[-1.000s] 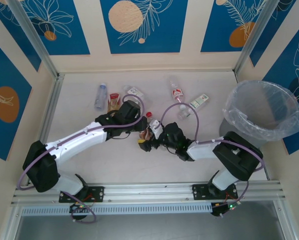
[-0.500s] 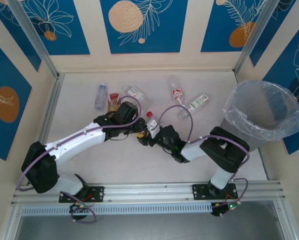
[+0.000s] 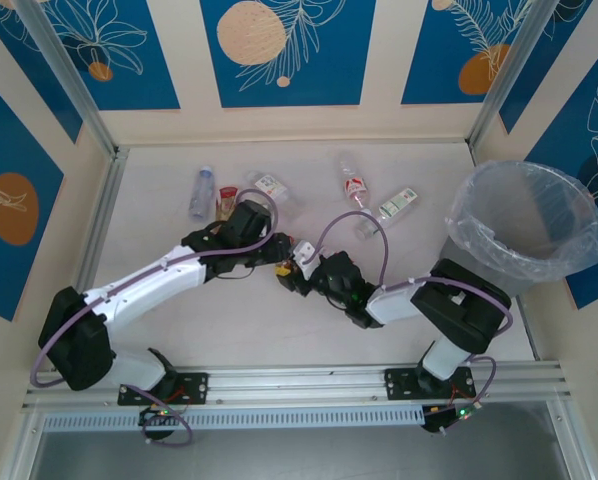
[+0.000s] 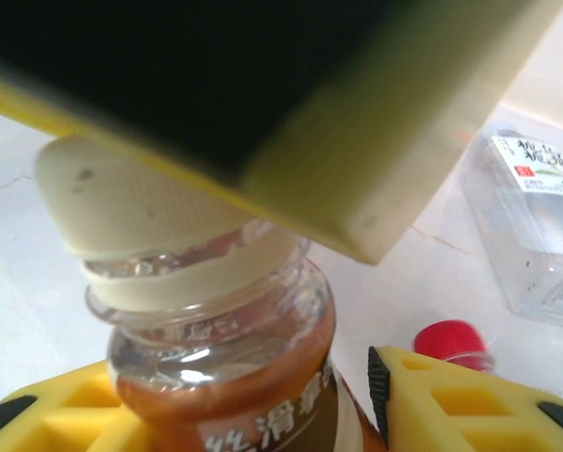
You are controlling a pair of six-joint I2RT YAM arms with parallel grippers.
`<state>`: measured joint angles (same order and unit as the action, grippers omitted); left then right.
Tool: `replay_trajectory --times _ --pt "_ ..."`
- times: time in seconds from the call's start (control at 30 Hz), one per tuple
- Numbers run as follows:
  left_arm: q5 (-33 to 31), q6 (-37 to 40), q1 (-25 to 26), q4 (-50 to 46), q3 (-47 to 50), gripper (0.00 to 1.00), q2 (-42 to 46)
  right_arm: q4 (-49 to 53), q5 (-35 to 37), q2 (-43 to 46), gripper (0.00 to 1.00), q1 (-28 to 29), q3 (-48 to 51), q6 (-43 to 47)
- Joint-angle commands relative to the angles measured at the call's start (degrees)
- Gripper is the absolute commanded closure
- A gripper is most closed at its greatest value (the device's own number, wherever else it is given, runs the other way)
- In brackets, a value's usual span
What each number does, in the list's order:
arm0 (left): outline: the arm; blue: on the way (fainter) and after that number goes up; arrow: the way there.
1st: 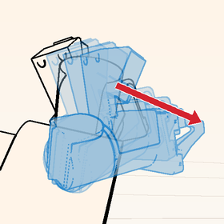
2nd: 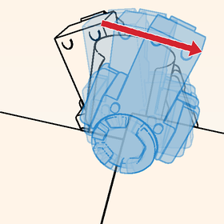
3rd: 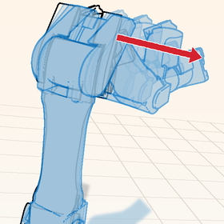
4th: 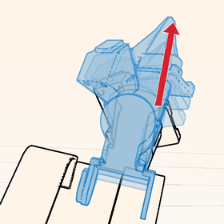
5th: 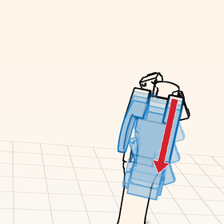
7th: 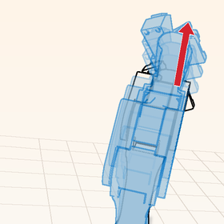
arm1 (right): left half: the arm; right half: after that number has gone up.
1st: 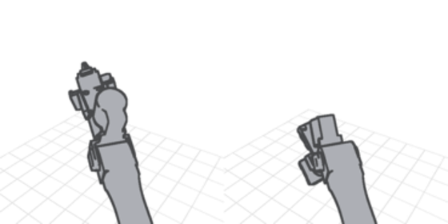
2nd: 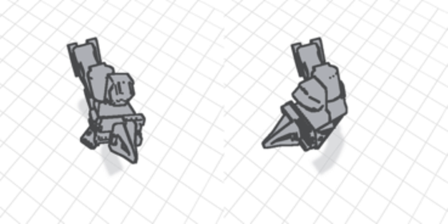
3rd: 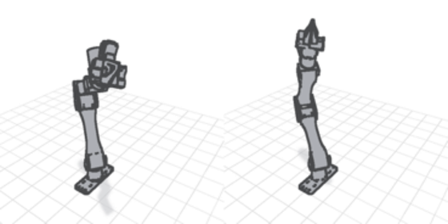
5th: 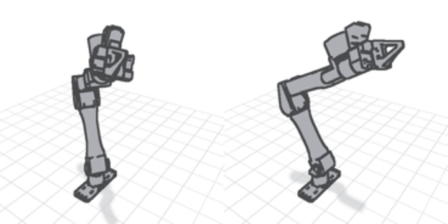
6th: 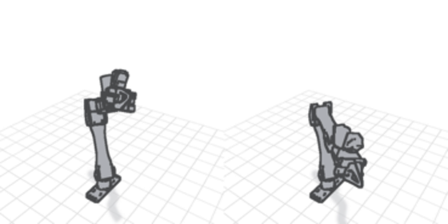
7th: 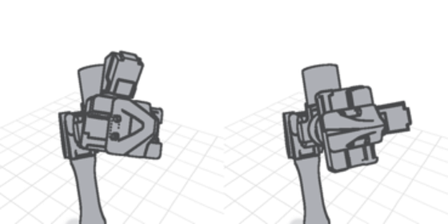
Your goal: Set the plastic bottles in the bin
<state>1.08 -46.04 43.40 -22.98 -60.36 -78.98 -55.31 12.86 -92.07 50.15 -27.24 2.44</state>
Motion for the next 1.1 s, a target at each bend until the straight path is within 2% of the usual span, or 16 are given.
replay_trajectory --times 0.0,0.13,0.4,0.67,0.8,1.07 --pt "3.81 0.63 -0.87 -0.22 0.46 0.56 3.69 1.49 -0.72 3.03 0.61 0.44 0.03 -0.10" --pt "6.99 -1.53 -2.63 2.21 1.27 0.48 6.09 4.35 -1.17 4.64 0.64 0.45 0.06 0.29" --pt "2.23 -2.81 -4.43 0.97 2.47 0.36 9.21 6.90 -1.26 6.96 0.65 0.44 0.00 -0.06" --pt "-8.31 -3.44 -5.69 -0.07 5.08 0.03 14.47 11.37 1.63 13.18 0.66 -0.22 1.33 -1.29" --pt "-13.51 -4.31 -6.01 -0.57 6.52 0.01 16.89 15.41 0.87 17.81 0.66 -1.61 1.42 -2.58" --pt "-18.46 -5.11 -6.46 -1.22 7.83 0.01 17.12 21.96 0.90 27.69 0.67 -5.50 0.73 -4.28"
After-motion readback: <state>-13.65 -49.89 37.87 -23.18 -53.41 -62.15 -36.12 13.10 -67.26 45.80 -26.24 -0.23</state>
